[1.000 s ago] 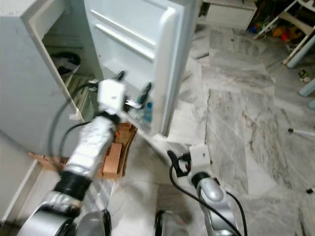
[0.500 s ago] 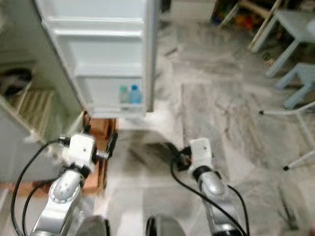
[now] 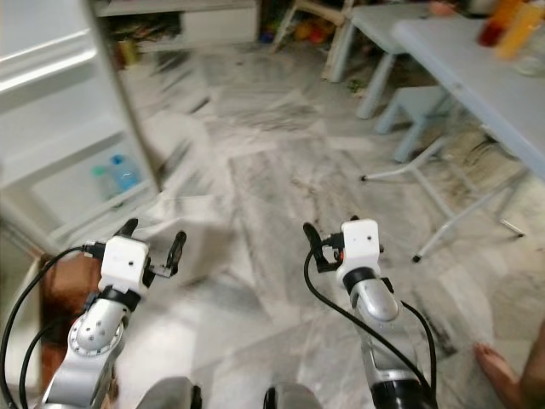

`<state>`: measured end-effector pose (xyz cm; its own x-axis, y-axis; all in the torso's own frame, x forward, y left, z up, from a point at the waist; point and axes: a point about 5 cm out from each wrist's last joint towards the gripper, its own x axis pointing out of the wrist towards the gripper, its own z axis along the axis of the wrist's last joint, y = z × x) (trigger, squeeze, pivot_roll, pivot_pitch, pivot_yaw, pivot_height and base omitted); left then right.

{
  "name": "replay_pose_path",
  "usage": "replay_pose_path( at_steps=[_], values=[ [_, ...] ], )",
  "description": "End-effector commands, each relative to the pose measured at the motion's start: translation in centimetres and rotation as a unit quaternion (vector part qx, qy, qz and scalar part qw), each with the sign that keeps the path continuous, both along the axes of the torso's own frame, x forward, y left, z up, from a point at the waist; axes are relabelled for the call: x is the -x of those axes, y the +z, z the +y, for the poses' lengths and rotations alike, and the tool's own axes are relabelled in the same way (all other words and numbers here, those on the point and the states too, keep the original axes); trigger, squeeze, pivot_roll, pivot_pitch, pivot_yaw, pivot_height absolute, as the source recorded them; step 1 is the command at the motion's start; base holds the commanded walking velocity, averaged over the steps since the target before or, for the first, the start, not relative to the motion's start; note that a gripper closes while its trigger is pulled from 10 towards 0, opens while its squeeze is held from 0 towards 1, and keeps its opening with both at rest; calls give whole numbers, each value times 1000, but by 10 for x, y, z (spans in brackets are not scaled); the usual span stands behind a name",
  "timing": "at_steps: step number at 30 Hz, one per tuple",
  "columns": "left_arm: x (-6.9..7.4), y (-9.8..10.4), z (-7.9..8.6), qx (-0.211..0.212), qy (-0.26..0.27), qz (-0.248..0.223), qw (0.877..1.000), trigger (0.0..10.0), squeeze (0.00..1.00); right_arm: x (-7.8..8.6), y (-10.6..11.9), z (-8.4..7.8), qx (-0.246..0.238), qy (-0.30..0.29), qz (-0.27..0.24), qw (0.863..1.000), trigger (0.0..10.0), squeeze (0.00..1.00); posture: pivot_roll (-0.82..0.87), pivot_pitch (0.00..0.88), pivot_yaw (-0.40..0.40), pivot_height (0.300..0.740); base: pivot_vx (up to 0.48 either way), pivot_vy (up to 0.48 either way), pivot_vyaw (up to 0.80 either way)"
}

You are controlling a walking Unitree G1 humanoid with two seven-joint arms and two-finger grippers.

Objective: Restocking fridge

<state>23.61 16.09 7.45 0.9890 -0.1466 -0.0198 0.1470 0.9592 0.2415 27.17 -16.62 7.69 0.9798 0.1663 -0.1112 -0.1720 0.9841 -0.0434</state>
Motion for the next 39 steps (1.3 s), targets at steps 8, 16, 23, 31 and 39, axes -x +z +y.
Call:
replay_pose_path(
  at_steps=[8, 16, 23, 31, 39],
  values=[
    [-8, -5, -3, 6, 9, 3, 1000, 10000, 0, -4, 7, 7, -3, 6, -28, 1000, 10000, 0, 50, 23, -47, 740, 480, 0, -762],
    [-15, -2, -6, 15, 12, -7, 1000, 10000, 0, -6, 10, 9, -8, 3, -39, 999, 10000, 0, 47, 6, -39, 740, 480, 0, -100],
    [-21, 1, -6, 22, 19, -15, 999, 10000, 0, -10, 12, 11, -9, 3, -48, 999, 10000, 0, 53, 0, -36, 740, 470, 0, -800],
    [-24, 2, -9, 27, 25, -23, 999, 10000, 0, -12, 13, 11, -9, 7, -54, 998, 10000, 0, 53, 0, -38, 740, 465, 0, -405],
    [-26, 4, -8, 25, 36, -29, 999, 10000, 0, -11, 16, 13, 4, 13, -66, 998, 10000, 0, 44, 0, -37, 740, 450, 0, 0]
  ],
)
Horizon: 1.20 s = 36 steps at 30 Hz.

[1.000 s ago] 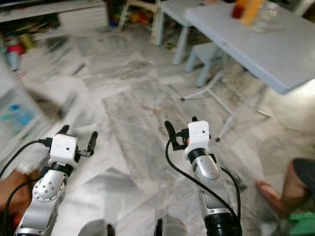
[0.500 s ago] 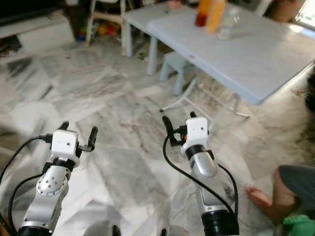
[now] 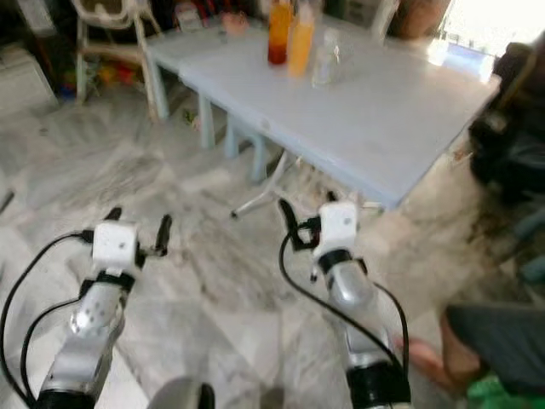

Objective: Restocking fridge

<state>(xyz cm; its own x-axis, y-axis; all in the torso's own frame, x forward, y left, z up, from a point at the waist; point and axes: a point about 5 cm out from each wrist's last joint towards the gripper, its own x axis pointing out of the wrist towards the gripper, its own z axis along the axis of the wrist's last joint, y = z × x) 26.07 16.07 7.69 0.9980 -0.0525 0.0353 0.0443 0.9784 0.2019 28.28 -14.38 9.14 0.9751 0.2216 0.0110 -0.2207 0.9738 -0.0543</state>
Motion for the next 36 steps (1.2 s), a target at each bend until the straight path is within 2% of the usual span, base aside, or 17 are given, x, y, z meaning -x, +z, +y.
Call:
replay_pose_path(
  at_steps=[1, 7, 12, 16, 21, 36],
  values=[
    [-1, 2, -8, 1, -9, -5, 1000, 10000, 0, 0, 2, -10, 13, -14, -4, 1000, 10000, 0, 43, 0, -38, 740, 442, 0, 0],
    [1, 4, -6, 8, 5, -13, 1000, 10000, 0, -1, 13, -13, 28, -25, -37, 999, 10000, 0, 41, 17, -45, 740, 442, 0, 0],
    [5, 0, -3, 8, 17, -5, 1000, 10000, 0, 0, 12, -9, 21, -17, -30, 999, 10000, 0, 40, 22, -41, 740, 425, 0, 0],
    [2, -1, -1, 15, 23, -1, 1000, 10000, 0, 2, 13, -2, 32, 3, -40, 999, 10000, 0, 35, 18, -36, 740, 375, 298, 0],
    [-1, 1, -3, 16, 17, -5, 1000, 10000, 0, 3, 12, -2, 30, -3, -38, 999, 10000, 0, 37, 21, -34, 740, 336, 340, 0],
    [4, -8, -15, 17, -5, 12, 1000, 10000, 0, 8, 7, -1, 28, -11, -34, 999, 10000, 0, 28, 0, -17, 740, 323, 355, 0]
  ],
)
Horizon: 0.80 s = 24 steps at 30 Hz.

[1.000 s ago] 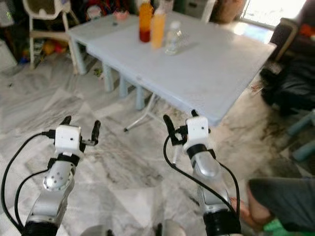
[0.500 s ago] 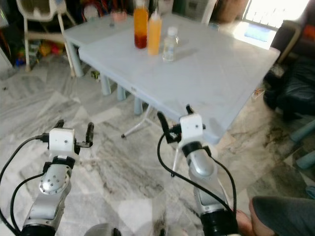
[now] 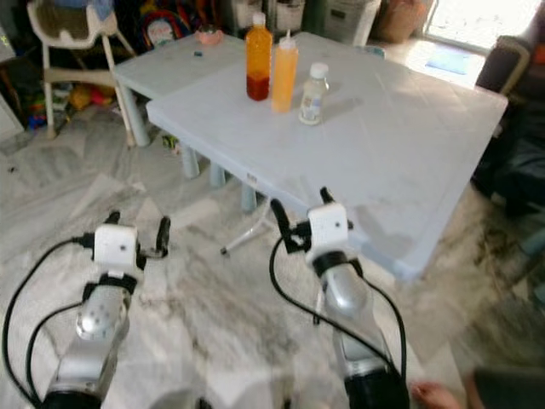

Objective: Restocking fridge

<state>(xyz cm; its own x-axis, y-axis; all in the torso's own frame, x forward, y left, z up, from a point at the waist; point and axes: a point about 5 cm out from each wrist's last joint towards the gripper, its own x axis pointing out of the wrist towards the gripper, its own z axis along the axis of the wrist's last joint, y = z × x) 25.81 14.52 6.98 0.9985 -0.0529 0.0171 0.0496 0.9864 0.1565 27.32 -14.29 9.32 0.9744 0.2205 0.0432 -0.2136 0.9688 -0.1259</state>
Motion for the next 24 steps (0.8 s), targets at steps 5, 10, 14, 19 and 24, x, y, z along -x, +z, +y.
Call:
replay_pose_path(
  at_steps=[5, 10, 14, 19, 24],
  values=[
    [-2, 2, -1, -7, -7, -4, 1000, 10000, 0, -5, 7, -2, 2, -16, -13, 1000, 10000, 0, 29, 0, -20, 740, 322, 355, 0],
    [-8, 8, 0, -8, -4, -17, 1000, 10000, 0, -15, 11, -1, 27, -20, -28, 999, 10000, 0, 32, 0, -21, 740, 324, 354, 0],
    [-9, 9, 0, -10, -7, -20, 1000, 10000, 0, -17, 12, -2, 6, -32, -26, 999, 10000, 0, 31, 0, -20, 740, 341, 336, 0],
    [-9, 8, -3, -5, -11, -19, 1000, 10000, 0, -16, 15, -1, -2, -21, -36, 999, 10000, 0, 28, 0, -18, 740, 362, 315, 0],
    [-9, 8, -6, -3, -15, -19, 1000, 10000, 0, -14, 17, 4, -26, 6, -40, 999, 10000, 0, 22, 0, -15, 740, 362, 316, 0]
  ],
)
